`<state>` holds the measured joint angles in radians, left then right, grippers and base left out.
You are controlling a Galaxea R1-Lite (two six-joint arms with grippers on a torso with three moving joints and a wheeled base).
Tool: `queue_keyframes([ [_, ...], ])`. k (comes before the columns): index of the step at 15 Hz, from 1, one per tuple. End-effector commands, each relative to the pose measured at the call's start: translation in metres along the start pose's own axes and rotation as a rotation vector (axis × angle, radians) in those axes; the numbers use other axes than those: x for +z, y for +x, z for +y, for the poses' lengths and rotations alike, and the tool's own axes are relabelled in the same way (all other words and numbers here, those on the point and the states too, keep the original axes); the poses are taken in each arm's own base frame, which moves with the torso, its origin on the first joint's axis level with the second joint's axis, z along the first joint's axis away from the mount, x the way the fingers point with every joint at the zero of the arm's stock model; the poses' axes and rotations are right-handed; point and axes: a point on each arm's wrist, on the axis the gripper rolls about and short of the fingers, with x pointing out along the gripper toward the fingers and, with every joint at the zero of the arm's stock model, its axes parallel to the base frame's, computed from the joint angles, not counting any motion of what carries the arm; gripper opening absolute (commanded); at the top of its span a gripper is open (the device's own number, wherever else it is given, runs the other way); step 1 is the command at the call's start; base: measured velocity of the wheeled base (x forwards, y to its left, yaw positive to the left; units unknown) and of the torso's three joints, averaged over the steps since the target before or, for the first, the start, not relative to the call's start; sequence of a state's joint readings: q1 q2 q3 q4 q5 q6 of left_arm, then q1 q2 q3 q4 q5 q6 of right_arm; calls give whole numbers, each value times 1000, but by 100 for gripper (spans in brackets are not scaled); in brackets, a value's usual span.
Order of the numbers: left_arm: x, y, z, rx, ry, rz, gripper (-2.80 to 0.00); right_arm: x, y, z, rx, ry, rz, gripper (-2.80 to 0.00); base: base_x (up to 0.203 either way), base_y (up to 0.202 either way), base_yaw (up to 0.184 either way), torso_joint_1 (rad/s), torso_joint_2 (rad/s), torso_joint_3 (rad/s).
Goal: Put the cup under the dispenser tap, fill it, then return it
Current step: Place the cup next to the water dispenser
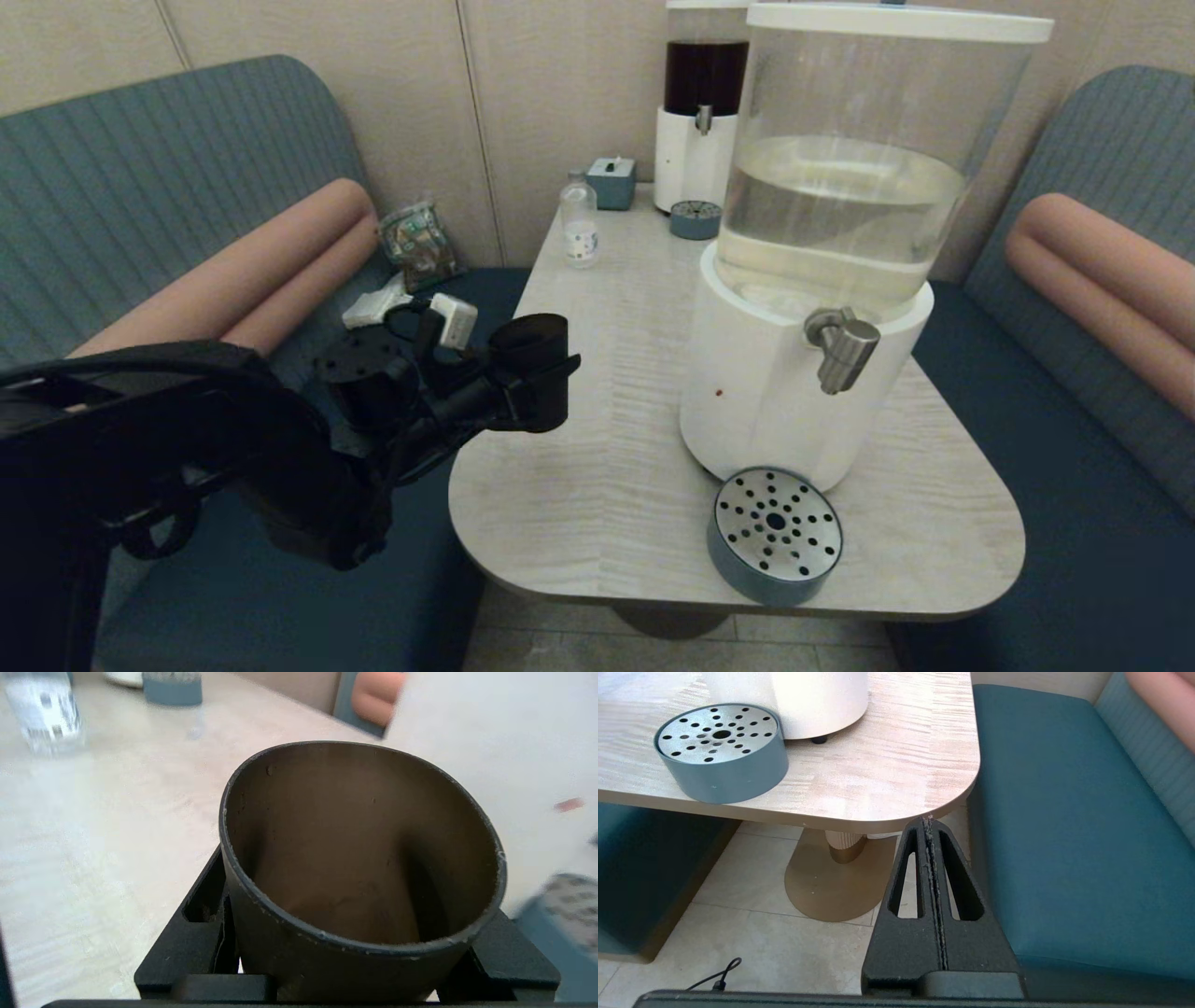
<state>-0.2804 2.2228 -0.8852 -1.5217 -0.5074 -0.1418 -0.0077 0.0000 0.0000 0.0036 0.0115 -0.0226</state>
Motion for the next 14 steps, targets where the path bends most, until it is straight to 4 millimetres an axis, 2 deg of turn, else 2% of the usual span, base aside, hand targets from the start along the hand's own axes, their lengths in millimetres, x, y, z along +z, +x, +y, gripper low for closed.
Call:
queue_keyframes([
  [1,-34,11,11,8,-24,38,-280,0,0,0,1,0,4,-280,0,0,0,0,0,0],
  [6,-60,20,21,20,-44,55,-280,0,0,0,1,0,3,-280,0,0,0,0,0,0],
  [12,-69,28,26,35,-42,41,-280,0,0,0,1,0,2,-280,0,0,0,0,0,0],
  [13,-68,29,26,35,-41,38,0,0,0,0,1,0,2,-280,0,0,0,0,0,0],
  [14,-66,29,26,35,-37,32,0,0,0,0,1,0,1,-280,0,0,0,0,0,0],
])
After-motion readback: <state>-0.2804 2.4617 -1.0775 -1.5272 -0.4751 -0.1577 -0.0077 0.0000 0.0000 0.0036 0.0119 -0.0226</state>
